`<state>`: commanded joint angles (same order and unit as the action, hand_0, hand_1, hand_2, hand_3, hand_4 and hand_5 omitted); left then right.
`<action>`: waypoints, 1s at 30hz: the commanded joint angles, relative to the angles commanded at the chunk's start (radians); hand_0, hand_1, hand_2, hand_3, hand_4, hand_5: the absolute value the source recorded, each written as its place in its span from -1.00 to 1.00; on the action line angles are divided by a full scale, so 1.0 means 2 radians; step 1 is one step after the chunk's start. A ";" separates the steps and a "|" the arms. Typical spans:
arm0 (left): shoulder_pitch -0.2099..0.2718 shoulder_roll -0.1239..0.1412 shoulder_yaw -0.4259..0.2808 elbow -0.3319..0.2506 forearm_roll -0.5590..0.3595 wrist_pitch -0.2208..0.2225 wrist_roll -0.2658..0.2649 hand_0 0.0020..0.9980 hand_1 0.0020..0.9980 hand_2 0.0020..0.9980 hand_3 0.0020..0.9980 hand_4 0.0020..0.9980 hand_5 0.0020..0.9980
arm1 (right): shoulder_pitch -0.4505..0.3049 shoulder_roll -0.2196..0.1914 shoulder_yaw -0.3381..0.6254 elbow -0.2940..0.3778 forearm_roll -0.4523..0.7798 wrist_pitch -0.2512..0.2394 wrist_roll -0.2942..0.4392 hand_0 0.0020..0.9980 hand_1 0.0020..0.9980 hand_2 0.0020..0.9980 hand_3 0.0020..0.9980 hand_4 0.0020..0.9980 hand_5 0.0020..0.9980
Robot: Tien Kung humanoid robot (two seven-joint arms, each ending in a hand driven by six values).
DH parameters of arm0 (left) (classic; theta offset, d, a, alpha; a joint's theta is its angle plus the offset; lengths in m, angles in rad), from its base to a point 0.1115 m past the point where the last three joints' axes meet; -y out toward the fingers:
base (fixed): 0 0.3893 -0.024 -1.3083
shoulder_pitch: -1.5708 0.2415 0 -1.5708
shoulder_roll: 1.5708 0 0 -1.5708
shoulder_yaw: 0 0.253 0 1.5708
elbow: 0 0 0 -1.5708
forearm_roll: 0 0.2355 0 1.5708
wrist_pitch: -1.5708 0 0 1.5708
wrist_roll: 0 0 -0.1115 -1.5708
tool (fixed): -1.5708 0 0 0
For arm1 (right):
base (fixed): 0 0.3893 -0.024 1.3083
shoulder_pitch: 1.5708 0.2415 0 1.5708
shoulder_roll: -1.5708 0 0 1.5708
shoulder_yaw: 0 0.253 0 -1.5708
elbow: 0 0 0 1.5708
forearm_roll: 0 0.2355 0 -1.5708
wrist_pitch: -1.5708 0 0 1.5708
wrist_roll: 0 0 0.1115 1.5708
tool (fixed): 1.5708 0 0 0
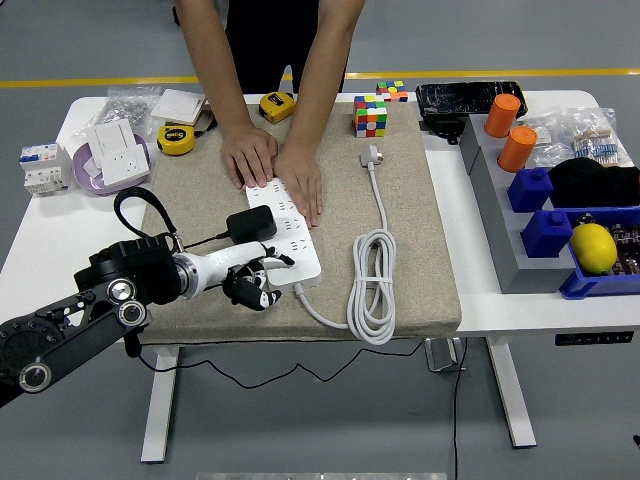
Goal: Pick up the plug,place it near the board,insert it into the board,press the button
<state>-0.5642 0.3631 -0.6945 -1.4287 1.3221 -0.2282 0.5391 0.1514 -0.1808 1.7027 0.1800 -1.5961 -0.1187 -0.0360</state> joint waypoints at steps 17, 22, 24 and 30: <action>-0.005 -0.003 0.003 0.011 0.001 0.000 -0.001 -0.74 -0.95 -0.68 0.77 0.11 -1.00 | 0.001 0.000 0.002 0.000 -0.001 0.000 0.000 1.00 0.67 0.51 0.58 1.00 0.74; -0.006 -0.004 0.005 0.011 -0.003 -0.001 -0.001 -0.74 -0.95 -0.68 0.76 0.10 -1.00 | 0.002 0.000 0.002 0.000 -0.001 0.000 0.000 1.00 0.67 0.51 0.58 1.00 0.74; -0.007 -0.004 0.005 0.013 -0.004 -0.002 -0.001 -0.74 -0.95 -0.68 0.76 0.10 -1.00 | 0.003 0.000 0.001 0.000 0.000 0.000 0.000 1.00 0.67 0.51 0.58 1.00 0.74; -0.008 -0.004 0.006 0.015 -0.007 -0.006 0.002 -0.74 -0.95 -0.68 0.73 0.10 -1.00 | 0.003 -0.001 0.001 0.000 0.000 0.000 0.001 1.00 0.68 0.51 0.58 1.00 0.74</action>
<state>-0.5795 0.3551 -0.6824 -1.3988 1.3079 -0.2399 0.5434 0.1579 -0.1821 1.7055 0.1800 -1.5955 -0.1187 -0.0349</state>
